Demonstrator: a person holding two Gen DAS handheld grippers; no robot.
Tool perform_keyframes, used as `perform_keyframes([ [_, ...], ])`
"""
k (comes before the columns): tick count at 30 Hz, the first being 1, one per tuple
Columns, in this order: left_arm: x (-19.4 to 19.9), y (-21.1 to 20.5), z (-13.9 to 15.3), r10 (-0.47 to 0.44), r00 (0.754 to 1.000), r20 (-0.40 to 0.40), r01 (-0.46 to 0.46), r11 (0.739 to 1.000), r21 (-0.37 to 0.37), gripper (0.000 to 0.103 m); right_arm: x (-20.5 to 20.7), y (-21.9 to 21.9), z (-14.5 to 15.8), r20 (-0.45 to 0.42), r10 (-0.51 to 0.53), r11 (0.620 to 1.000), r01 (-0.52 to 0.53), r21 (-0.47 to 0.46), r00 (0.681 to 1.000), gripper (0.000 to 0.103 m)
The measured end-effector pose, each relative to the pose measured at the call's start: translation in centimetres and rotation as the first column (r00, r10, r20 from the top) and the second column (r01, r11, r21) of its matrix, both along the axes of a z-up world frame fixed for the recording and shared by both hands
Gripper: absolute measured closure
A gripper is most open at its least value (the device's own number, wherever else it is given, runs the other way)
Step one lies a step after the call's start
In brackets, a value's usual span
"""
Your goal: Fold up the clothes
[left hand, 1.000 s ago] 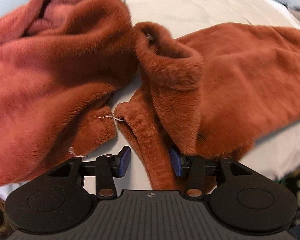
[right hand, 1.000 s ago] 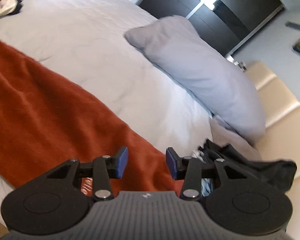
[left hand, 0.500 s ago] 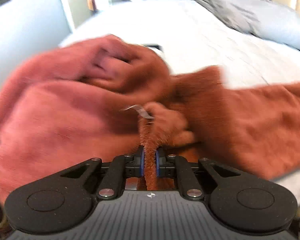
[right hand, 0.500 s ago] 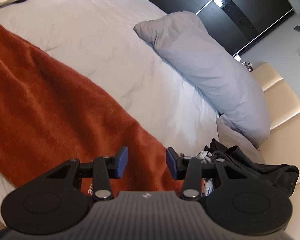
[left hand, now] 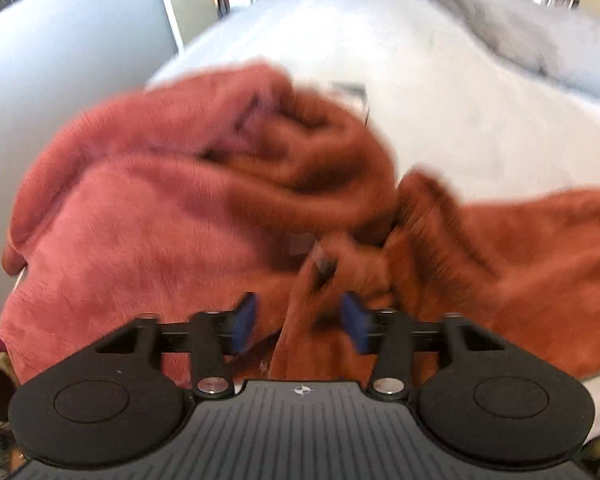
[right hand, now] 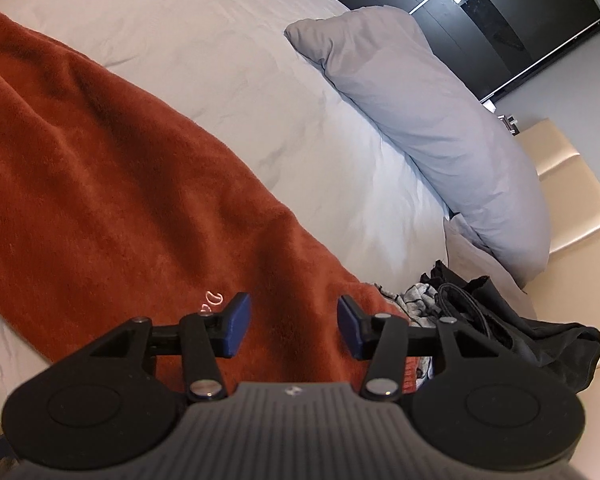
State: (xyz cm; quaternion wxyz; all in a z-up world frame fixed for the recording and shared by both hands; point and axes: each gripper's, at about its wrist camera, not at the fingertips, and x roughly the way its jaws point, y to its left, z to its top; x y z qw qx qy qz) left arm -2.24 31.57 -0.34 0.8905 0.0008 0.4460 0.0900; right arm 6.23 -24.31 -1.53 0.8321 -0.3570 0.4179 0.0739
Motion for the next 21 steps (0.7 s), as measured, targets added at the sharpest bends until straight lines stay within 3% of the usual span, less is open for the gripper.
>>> perform_keyframes([
  [2, -0.1, -0.8, 1.4, -0.021, 0.998, 0.052, 0.023, 0.999, -0.031, 0.052, 0.0, -0.1, 0.0, -0.003, -0.001, 1.000, 0.001, 0.001, 1.000, 0.050],
  [6, 1.5, -3.9, 1.9, -0.112, 0.992, 0.064, 0.116, 0.991, -0.072, 0.050, -0.1, -0.1, 0.1, 0.001, 0.002, 1.000, -0.002, 0.002, 1.000, 0.050],
  [9, 2.6, -7.3, 1.3, -0.170, 0.985, 0.043, 0.171, 0.985, -0.033, 0.036, -0.2, -0.1, 0.2, 0.006, 0.005, 1.000, -0.005, 0.003, 1.000, 0.049],
  [15, 4.2, -9.6, -1.2, -0.149, 0.986, -0.075, 0.155, 0.984, 0.083, 0.036, -0.4, -0.2, 0.1, 0.007, 0.005, 1.000, -0.005, 0.002, 1.000, 0.047],
  [17, 4.1, -8.6, -1.2, -0.116, 0.991, -0.073, 0.119, 0.992, 0.038, 0.047, -0.5, -0.4, 0.0, 0.003, 0.003, 1.000, -0.003, 0.000, 1.000, 0.047],
  [18, 4.0, -8.1, -1.2, -0.100, 0.992, -0.072, 0.101, 0.995, 0.016, 0.069, -0.5, -0.4, -0.1, 0.001, 0.001, 1.000, -0.001, -0.001, 1.000, 0.047],
  [19, 3.9, -7.6, -1.2, -0.083, 0.994, -0.072, 0.083, 0.997, -0.007, 0.084, -0.6, -0.5, -0.1, -0.002, 0.001, 1.000, -0.001, -0.003, 1.000, 0.047],
  [21, 3.8, -6.6, -1.3, -0.051, 0.996, -0.073, 0.047, 0.998, -0.052, 0.089, -0.6, -0.6, -0.3, -0.007, 0.002, 1.000, -0.002, -0.005, 1.000, 0.047],
])
